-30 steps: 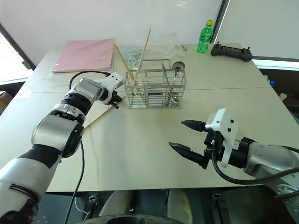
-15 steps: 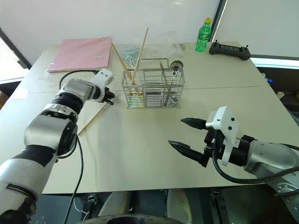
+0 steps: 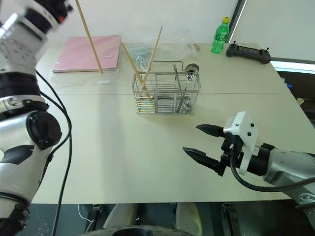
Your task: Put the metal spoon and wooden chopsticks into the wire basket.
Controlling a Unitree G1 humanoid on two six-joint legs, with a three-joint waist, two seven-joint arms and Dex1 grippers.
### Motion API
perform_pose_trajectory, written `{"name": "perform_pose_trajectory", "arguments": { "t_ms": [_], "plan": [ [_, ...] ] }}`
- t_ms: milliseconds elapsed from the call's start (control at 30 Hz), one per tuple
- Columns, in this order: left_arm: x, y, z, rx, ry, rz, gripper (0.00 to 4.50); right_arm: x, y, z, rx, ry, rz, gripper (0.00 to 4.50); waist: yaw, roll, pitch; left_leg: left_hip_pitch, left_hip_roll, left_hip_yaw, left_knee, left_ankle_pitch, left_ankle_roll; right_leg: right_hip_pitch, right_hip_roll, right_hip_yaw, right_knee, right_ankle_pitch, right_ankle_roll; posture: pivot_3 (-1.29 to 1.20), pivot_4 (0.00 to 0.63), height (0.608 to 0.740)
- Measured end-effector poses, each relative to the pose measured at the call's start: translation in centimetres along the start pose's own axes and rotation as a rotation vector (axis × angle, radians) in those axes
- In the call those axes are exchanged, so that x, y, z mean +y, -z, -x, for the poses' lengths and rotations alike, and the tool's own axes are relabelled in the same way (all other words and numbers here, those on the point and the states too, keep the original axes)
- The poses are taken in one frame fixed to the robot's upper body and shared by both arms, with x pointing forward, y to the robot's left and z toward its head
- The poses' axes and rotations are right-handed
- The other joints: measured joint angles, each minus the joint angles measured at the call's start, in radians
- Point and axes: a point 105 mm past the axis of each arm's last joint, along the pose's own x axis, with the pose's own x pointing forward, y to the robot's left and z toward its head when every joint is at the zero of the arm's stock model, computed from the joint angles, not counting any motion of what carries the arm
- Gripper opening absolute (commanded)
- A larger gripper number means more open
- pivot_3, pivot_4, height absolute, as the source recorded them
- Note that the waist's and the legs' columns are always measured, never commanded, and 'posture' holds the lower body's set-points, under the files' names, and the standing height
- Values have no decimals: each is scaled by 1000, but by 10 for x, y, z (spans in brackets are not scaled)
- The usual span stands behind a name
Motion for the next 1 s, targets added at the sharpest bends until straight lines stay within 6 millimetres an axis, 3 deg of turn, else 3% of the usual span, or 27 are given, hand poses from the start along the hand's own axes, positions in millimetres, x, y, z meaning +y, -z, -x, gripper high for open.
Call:
{"name": "perform_pose_trajectory", "arguments": {
  "t_ms": [200,267,333,467,533,967,1000],
  "plan": [
    [-72,-10,-16,-57,227,40,78,0,1,0,2,-1,-3,4048,-1,0,0,9,1,0,0,0,0,9,0,0,-1,-3,4,0,150,728],
    [-92,-4,-18,-54,278,49,78,0,1,0,2,1,-5,4048,-2,0,0,9,1,1,0,0,0,8,1,0,0,-3,3,0,150,728],
    [-104,15,-18,-21,305,63,78,-1,1,1,2,9,-7,4048,-2,2,-1,10,1,1,-1,0,0,8,1,1,0,-2,3,0,150,728],
    [-114,86,-9,123,300,75,78,-1,1,3,-1,24,-17,4048,-2,1,0,8,1,1,0,0,0,7,1,1,0,0,-1,0,150,728],
    [-115,104,-5,160,295,69,78,-2,0,5,-5,31,-17,4048,-3,0,0,7,1,2,0,0,0,6,1,1,0,0,-1,0,150,728],
    [-112,109,-7,117,305,-16,78,-3,-3,4,-18,62,-14,4048,1,1,0,8,1,2,0,0,1,7,1,1,-1,-2,-5,0,150,728],
    [-112,109,-7,116,304,-16,371,-3,-3,4,-20,64,-13,4048,1,1,0,8,1,2,0,0,1,7,1,1,-1,-2,-5,0,150,728]
  ]
}}
